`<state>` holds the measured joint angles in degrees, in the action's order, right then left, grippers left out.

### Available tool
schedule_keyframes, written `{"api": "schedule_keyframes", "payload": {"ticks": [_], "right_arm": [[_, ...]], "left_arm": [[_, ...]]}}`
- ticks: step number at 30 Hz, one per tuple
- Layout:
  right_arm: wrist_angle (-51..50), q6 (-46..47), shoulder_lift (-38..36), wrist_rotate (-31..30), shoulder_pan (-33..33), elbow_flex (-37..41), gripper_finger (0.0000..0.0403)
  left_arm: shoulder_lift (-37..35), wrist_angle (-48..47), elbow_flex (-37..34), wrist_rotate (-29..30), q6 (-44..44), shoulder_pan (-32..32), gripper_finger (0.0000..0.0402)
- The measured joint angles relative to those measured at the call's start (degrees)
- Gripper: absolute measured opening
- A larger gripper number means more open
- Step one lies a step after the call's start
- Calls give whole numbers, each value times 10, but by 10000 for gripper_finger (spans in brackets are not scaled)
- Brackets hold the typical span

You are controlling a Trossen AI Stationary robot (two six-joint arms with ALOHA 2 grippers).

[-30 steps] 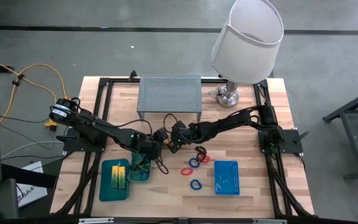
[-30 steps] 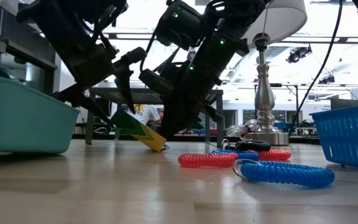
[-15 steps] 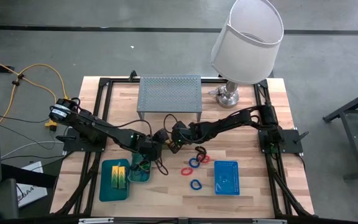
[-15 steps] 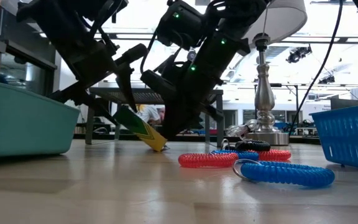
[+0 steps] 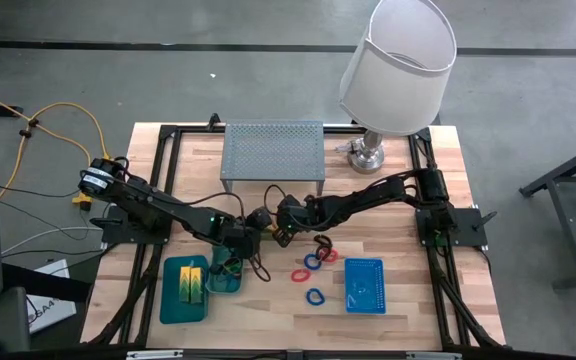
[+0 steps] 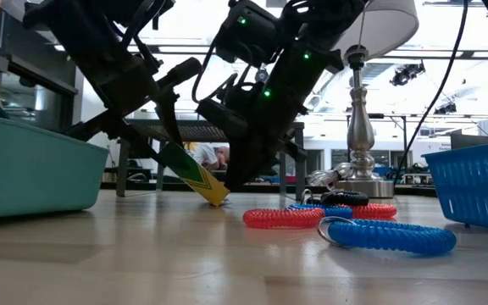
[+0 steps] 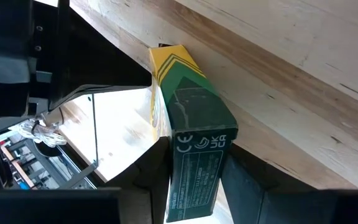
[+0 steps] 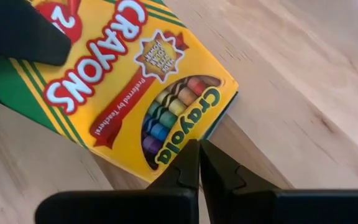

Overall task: Pick & Place Office Desk Supplies
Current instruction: Put the box of crayons into the light blue bin

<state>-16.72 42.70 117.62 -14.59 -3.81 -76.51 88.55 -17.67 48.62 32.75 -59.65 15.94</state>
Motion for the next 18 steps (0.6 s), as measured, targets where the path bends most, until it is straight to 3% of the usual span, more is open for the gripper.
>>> {"api": "schedule_keyframes", "payload": {"ticks": [18], "right_arm": [[-122,-38,-46,-3,-9,-1,2]], "left_arm": [[0,2,0,0,-2,0,114]]}}
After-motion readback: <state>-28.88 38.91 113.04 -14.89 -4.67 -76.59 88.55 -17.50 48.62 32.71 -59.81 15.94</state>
